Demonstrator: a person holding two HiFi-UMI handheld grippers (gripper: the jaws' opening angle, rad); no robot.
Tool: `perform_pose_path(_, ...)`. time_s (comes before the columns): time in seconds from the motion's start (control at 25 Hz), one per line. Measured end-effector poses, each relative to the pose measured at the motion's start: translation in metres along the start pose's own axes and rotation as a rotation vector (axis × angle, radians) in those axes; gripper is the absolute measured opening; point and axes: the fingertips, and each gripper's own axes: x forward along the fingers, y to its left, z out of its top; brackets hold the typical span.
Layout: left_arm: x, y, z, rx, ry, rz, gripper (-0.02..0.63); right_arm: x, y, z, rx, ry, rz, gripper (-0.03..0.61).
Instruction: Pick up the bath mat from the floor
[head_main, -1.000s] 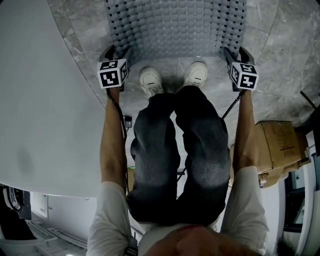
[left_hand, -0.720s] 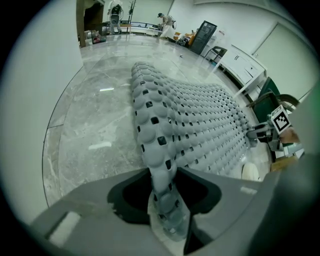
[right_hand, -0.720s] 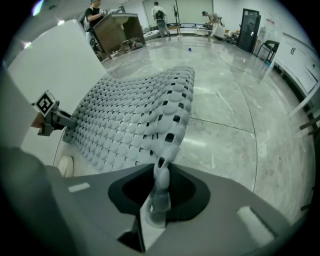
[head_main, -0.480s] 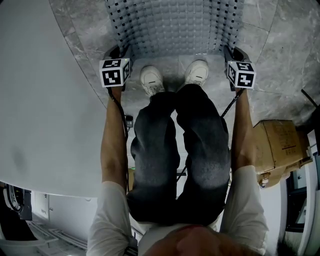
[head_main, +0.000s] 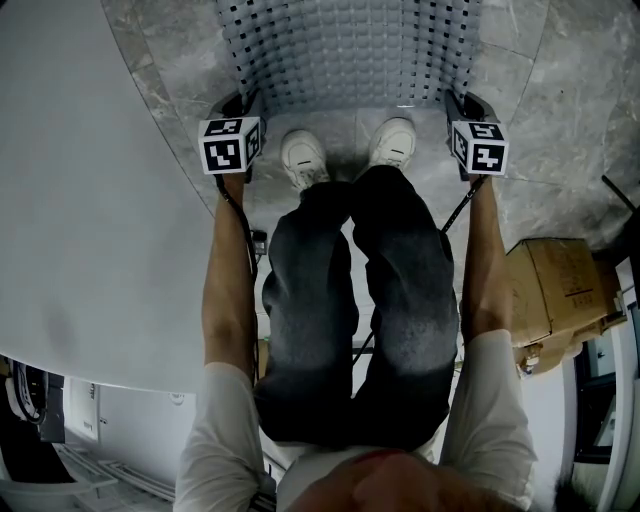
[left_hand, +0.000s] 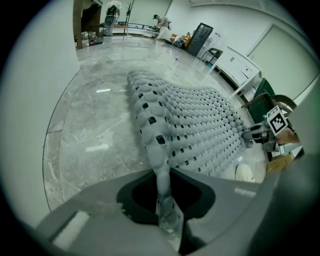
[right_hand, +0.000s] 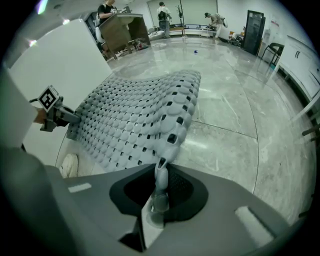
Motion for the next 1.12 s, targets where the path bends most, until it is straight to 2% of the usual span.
perform_pose_path(0.52, -0.046, -0.018, 0.005, 0.014, 0.01, -0.005, 0.055, -0.043, 0.024, 0.001, -0.046, 0.046, 0.001, 0.044)
perform_pose_path(1.12, -0.122, -0.046, -0.024, -0.021, 0.019, -0.02, 0.051, -0.124, 0.051, 0.001, -0.117, 0.081, 0.009, 0.044)
